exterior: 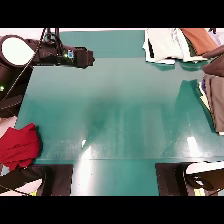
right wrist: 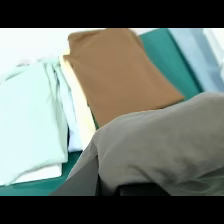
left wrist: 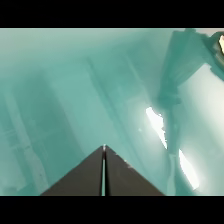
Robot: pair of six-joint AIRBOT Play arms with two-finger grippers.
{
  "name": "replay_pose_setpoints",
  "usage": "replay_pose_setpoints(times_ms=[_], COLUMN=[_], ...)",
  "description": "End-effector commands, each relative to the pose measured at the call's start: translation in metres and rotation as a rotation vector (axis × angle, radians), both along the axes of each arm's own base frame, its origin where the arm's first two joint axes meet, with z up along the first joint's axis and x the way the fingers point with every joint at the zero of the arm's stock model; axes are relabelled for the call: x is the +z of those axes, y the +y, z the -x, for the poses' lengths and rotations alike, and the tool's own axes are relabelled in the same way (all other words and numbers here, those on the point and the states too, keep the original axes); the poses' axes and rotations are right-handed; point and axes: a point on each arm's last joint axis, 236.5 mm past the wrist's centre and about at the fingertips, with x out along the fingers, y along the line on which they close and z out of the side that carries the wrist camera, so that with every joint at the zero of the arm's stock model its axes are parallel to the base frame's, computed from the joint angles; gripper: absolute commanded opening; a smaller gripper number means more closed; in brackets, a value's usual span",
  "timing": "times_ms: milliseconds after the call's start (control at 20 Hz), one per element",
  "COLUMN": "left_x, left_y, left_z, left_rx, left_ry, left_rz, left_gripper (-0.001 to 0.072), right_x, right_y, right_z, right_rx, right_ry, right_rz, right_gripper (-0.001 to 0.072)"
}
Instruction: Fold the shirts.
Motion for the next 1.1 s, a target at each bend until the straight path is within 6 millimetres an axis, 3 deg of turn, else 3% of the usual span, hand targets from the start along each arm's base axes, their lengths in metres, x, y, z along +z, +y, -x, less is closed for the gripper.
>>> replay_pose_setpoints(times_ms=[0,150,400,700,750,800,850,1000,1050], left_x=[-0.002,-0.003,-0.003,-0.003,-0.003,-0.003,-0.003,-0.003,-0.002], left_y=[0.000,0.000,0.000,0.001,0.001,0.001,0.001,0.001,0.001], left_z=[0.001,0.002,0.002,0.002,0.002,0.002,0.002,0.001,0.001], left_rx=[-0.002,-0.005,-0.006,-0.008,-0.008,-0.008,-0.008,-0.007,-0.007], left_ry=[0.007,0.013,0.012,0.006,0.006,0.006,0.006,0.004,0.002], left_rz=[-0.004,-0.007,-0.009,-0.016,-0.016,-0.016,-0.016,-0.016,-0.015], left_gripper=[0.0022,0.0022,0.0022,0.0022,0.0022,0.0023,0.0022,0.0022,0.0022], right_x=[0.024,0.008,-0.070,-0.167,-0.179,-0.190,-0.197,-0.195,-0.186], right_y=[-0.010,-0.014,-0.022,-0.037,-0.038,-0.040,-0.040,-0.045,-0.047], right_z=[0.019,0.046,0.102,0.231,0.249,0.266,0.280,0.296,0.290], right_rx=[-0.021,-0.022,-0.054,-0.222,-0.256,-0.294,-0.317,-0.388,-0.417], right_ry=[-0.021,0.054,0.228,0.662,0.712,0.750,0.775,0.748,0.695], right_rz=[0.061,0.049,-0.066,-0.101,-0.119,-0.137,-0.149,-0.189,-0.195], right_gripper=[0.0022,0.0022,0.0022,0.0041,0.0168,0.0358,0.0465,0.0618,0.0634])
